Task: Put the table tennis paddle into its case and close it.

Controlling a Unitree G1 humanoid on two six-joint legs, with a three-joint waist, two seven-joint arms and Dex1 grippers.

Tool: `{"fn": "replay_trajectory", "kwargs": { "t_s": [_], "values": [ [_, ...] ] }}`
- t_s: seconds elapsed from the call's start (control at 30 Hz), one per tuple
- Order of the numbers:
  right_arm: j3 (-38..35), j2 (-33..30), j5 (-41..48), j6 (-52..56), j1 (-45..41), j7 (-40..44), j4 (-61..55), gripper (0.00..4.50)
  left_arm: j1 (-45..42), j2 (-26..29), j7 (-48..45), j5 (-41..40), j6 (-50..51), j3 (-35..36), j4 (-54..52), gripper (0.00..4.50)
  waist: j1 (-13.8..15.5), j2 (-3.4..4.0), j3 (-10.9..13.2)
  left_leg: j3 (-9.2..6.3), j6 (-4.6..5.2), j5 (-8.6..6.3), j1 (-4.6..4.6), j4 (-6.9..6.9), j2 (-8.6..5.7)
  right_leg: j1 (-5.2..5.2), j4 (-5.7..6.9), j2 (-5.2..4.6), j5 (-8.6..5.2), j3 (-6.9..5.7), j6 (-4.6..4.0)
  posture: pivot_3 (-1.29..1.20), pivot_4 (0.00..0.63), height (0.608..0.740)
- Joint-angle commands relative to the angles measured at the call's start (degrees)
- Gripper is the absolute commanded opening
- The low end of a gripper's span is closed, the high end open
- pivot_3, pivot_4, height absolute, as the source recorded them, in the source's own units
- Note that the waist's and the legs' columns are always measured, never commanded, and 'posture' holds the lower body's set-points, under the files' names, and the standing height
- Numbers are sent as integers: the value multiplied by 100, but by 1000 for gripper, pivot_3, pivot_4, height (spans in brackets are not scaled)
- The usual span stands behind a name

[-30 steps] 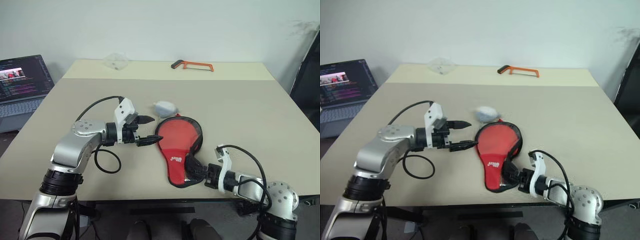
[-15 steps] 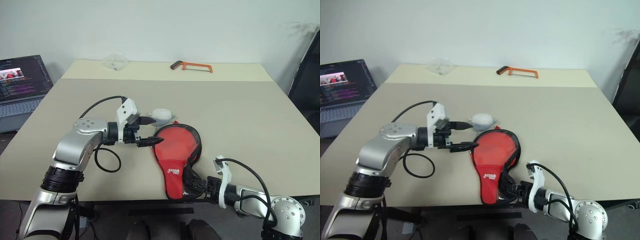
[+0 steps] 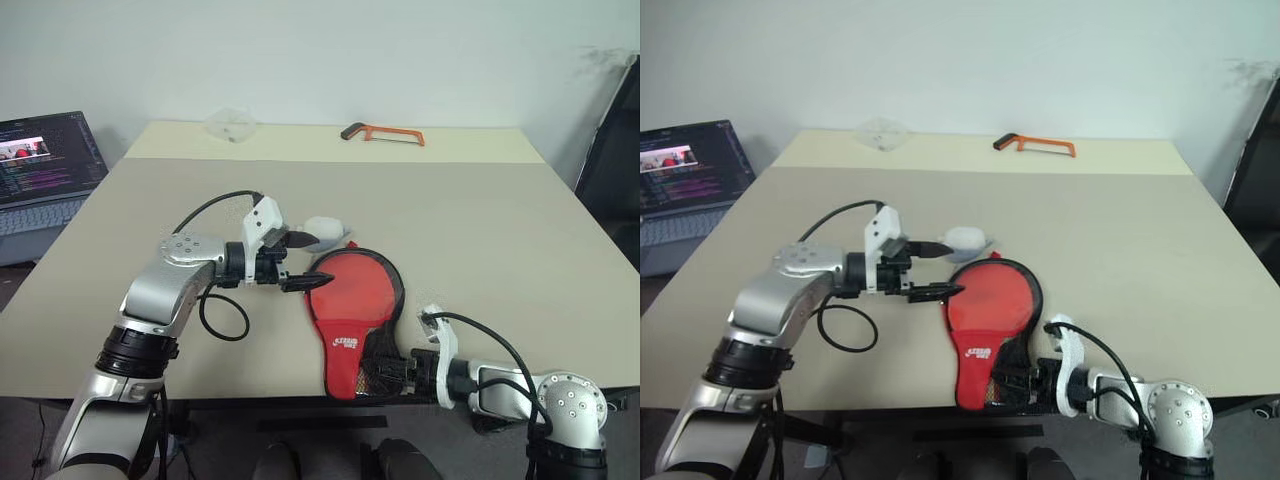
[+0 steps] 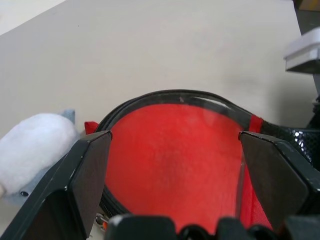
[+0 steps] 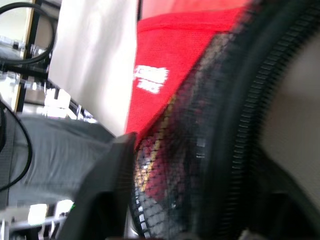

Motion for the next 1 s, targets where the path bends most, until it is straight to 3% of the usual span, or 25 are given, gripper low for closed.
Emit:
{"fn": "replay_trajectory", "kwargs": {
  "t_s": [0.03, 0.07, 0.23, 0.33, 0.4, 0.5, 0.67, 0.83, 1.0],
  "values": [
    [-134, -915, -126, -102, -205, 500, -235, 4175, -150, -33, 38, 58, -244, 97, 76, 4431, 31, 2, 1, 7, 0, 0, 0, 4, -2, 1, -2, -4, 3, 5, 5, 0, 150, 740],
    [-60, -1319, -243, -174, -237, 813, -380, 4442, -171, -47, 76, 87, -293, 118, 143, 4431, 66, 1, 1, 11, 0, 0, 0, 5, -4, 1, -5, -7, 5, 7, 9, 0, 150, 740],
    [378, -3272, -1394, -1465, -292, 2731, -1008, 4477, -346, -125, 288, 142, -445, 268, 485, 4431, 187, 7, 5, 16, 0, 0, -5, 12, -8, -2, -11, -14, 4, 6, 12, 0, 150, 740],
    [984, -3506, -2415, -2595, -689, 3284, -972, 4477, -527, -168, 377, 167, -588, 348, 770, 4431, 193, 7, 5, 12, 0, 0, -4, 10, -4, -4, -10, -5, 1, 4, 9, 0, 150, 740],
    [1577, -3093, -3164, -3289, -1216, 3217, -761, 4477, -740, -216, 394, 203, -745, 377, 1053, 4431, 152, 7, 5, 12, 0, 0, -4, 10, -1, -6, -7, -1, 2, 6, 10, 0, 150, 740],
    [2251, -1985, -4017, -4050, -1827, 2815, -187, 4477, -1090, -334, 351, 336, -943, 286, 1477, 4431, 116, 7, 5, 8, 0, 1, -2, 12, 0, -6, -3, 6, 5, 6, 9, 0, 150, 740],
    [3070, -577, -5459, -5310, -2071, 2330, 1273, 4477, -1773, -714, 605, 895, -1611, 84, 2809, 4431, 205, 7, 5, 8, -1, 1, -15, 15, -2, -8, -8, 4, 9, 3, 2, 0, 150, 740],
    [3225, 180, -5969, -5750, -1943, 2355, 2355, 4477, -2481, -1291, 729, 1270, -2142, -24, 4373, 4431, 308, 7, 5, 12, -2, 1, -35, 20, -4, -26, -6, 1, 15, 0, -7, 0, 150, 740],
    [3226, 380, -6215, -5446, -1804, 2399, 2733, 4477, -3092, -1803, 862, 1543, -2571, 5, 5779, 4431, 289, 6, 5, 11, -2, 1, -36, 26, -4, -29, 3, 3, 15, 0, -3, 0, 150, 740]
  ]
}}
